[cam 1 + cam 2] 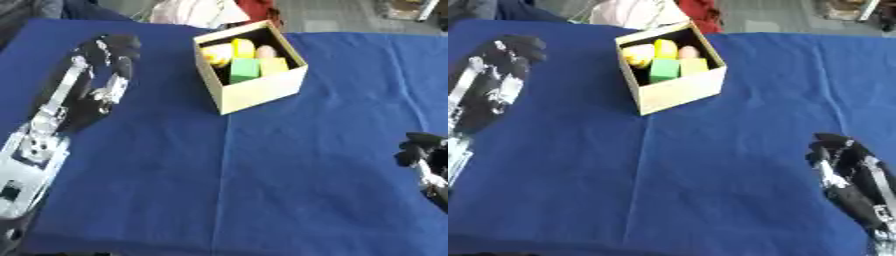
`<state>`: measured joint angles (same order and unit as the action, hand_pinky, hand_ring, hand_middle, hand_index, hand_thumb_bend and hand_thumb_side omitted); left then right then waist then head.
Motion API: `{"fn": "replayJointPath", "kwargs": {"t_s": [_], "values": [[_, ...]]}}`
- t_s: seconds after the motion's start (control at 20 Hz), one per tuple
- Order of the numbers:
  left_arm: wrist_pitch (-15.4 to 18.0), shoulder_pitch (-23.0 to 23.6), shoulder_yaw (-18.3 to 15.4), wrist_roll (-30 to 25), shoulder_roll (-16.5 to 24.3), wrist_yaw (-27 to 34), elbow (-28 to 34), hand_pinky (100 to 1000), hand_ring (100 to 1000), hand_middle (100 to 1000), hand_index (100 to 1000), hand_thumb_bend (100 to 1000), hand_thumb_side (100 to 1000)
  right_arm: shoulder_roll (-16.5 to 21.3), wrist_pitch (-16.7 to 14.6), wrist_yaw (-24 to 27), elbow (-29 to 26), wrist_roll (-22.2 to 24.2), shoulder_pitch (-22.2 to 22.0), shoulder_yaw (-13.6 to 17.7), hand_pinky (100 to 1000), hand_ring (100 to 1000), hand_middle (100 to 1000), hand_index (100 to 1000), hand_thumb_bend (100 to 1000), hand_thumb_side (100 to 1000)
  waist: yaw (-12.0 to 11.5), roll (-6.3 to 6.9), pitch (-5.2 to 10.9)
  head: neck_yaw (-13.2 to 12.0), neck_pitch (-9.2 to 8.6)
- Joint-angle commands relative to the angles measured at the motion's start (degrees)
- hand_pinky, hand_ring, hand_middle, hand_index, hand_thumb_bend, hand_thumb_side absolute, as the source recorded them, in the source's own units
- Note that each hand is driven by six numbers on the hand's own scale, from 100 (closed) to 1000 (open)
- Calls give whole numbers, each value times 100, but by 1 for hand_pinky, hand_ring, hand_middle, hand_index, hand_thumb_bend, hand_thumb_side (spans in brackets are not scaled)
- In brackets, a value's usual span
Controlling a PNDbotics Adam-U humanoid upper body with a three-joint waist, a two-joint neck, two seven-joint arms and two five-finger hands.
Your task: Pick up objects on the table and place them in the box.
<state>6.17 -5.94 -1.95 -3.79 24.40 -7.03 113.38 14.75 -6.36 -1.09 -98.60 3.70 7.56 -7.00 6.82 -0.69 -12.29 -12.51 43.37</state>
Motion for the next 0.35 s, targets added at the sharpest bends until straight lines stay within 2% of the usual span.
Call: {"fn": "replayJointPath", "kwargs": {"t_s": [0.05, 0.35], "values": [[-34, 2, -10, -82, -294, -37, 22, 815, 745, 739, 832, 100, 712, 17, -8, 32, -177, -60, 29, 91, 649, 634, 634, 762, 100, 406, -1, -3, 156, 31, 71], [-7, 7, -14, -31, -675, -27, -178, 806, 731, 722, 823, 100, 734, 0, 5, 99, -233, -160, 3, 180, 649, 633, 633, 761, 100, 421, 28, 12, 116, 131, 74]]}}
